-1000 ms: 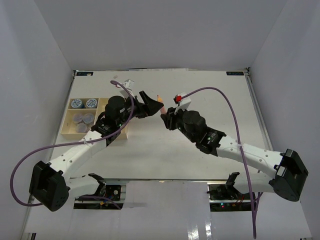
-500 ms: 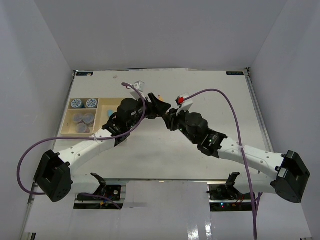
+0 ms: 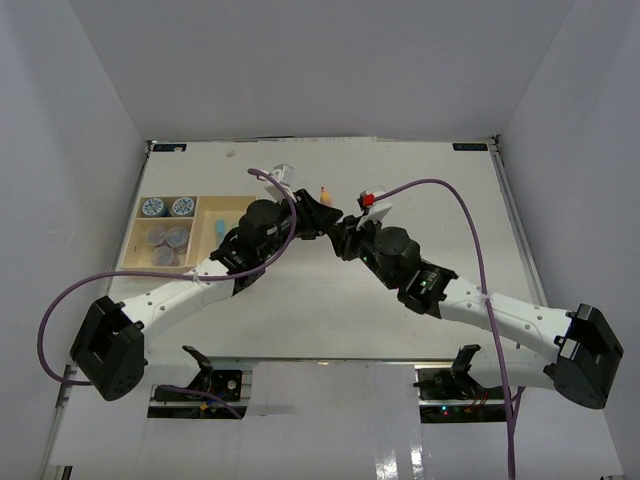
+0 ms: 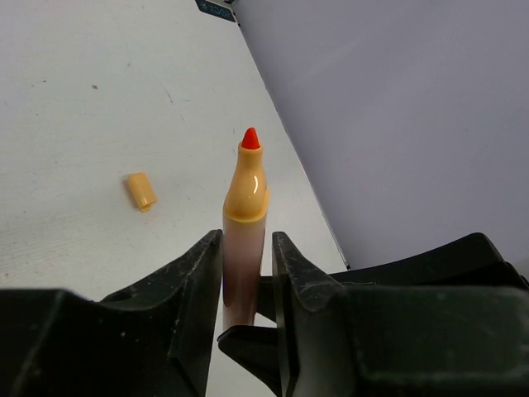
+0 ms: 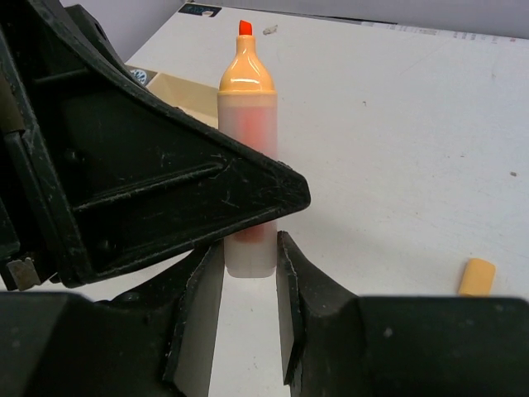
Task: Sort the stationery into containers
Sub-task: Pick up the pen from the center of the board, then pick up the pen cap from the center of the board, then close the pen cap on the pen.
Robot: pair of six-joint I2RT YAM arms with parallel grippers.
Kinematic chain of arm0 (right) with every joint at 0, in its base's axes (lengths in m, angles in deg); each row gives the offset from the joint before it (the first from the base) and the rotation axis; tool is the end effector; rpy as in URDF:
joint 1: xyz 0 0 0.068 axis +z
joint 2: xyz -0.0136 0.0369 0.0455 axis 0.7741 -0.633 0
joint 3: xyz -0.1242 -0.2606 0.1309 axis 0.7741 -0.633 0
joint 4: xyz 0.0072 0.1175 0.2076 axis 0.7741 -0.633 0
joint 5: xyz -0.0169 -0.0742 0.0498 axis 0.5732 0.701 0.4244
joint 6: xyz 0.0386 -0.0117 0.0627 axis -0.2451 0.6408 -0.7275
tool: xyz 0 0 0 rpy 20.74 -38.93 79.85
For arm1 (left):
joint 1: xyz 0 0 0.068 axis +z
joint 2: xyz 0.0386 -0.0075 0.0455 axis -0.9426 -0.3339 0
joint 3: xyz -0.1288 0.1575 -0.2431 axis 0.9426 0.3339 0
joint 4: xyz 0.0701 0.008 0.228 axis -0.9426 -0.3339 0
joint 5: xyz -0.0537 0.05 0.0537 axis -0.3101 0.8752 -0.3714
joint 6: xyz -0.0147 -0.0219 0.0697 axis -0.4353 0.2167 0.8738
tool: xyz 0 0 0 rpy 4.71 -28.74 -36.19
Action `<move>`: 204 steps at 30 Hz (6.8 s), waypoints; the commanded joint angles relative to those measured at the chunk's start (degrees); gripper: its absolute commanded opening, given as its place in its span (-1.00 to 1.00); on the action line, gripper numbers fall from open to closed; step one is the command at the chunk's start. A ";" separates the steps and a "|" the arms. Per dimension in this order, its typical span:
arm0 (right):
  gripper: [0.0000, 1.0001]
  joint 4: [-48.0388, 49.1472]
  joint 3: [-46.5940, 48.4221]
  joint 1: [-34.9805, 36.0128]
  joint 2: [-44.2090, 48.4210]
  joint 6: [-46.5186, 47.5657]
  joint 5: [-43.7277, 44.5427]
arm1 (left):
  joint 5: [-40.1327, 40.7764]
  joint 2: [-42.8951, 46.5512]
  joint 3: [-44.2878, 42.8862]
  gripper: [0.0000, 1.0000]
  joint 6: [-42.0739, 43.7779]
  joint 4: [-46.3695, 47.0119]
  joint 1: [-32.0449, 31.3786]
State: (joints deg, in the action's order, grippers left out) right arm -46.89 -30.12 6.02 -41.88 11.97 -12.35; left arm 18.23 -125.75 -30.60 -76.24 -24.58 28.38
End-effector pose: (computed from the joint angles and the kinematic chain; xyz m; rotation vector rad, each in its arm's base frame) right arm 0.1621 0.2003 0.3628 -0.2598 1.6480 0.6278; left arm 0.2179 -0.1995 0.3558 -0.0182 1.8478 -1.1218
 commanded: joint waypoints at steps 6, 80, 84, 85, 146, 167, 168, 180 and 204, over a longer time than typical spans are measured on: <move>-0.66 3.91 -1.14 0.38 1.44 -1.79 0.95 | -0.06 0.94 1.11 -0.54 0.19 2.65 -0.34; 0.01 -45.31 39.03 -28.80 -50.24 1.90 -11.27 | -31.18 14.03 5.50 -1.00 40.01 -20.12 15.30; -0.23 -44.78 37.89 -28.72 -49.72 2.08 -10.74 | -31.26 13.95 5.51 -1.00 40.01 -20.03 15.30; -0.28 -44.61 37.54 -28.80 -49.37 1.99 -10.56 | -31.53 13.95 5.51 -1.00 40.18 -20.03 15.30; -0.81 -4.35 23.04 -4.90 -10.43 -3.46 -3.62 | -9.47 5.86 -4.95 -1.00 33.24 -12.12 3.43; -0.81 -4.09 20.14 -3.58 -9.64 -4.69 -2.39 | -7.89 6.91 -1.97 -1.00 28.93 -5.44 3.35; -0.82 -4.09 19.87 -3.40 -9.55 -4.78 -2.30 | -7.54 6.83 -1.97 -1.00 28.76 -4.74 3.35; -0.85 -6.28 17.85 -3.05 -9.46 -4.43 -1.95 | -5.87 6.65 -1.53 -1.00 27.00 1.41 3.35; -0.84 -14.72 11.70 -2.61 -9.81 -3.28 -10.12 | -7.02 5.42 -5.48 -1.00 28.49 7.22 3.35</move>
State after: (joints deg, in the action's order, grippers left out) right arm -50.45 -15.08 1.74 -50.29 8.45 -15.44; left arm 8.96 -123.72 -31.17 -49.23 -29.94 31.55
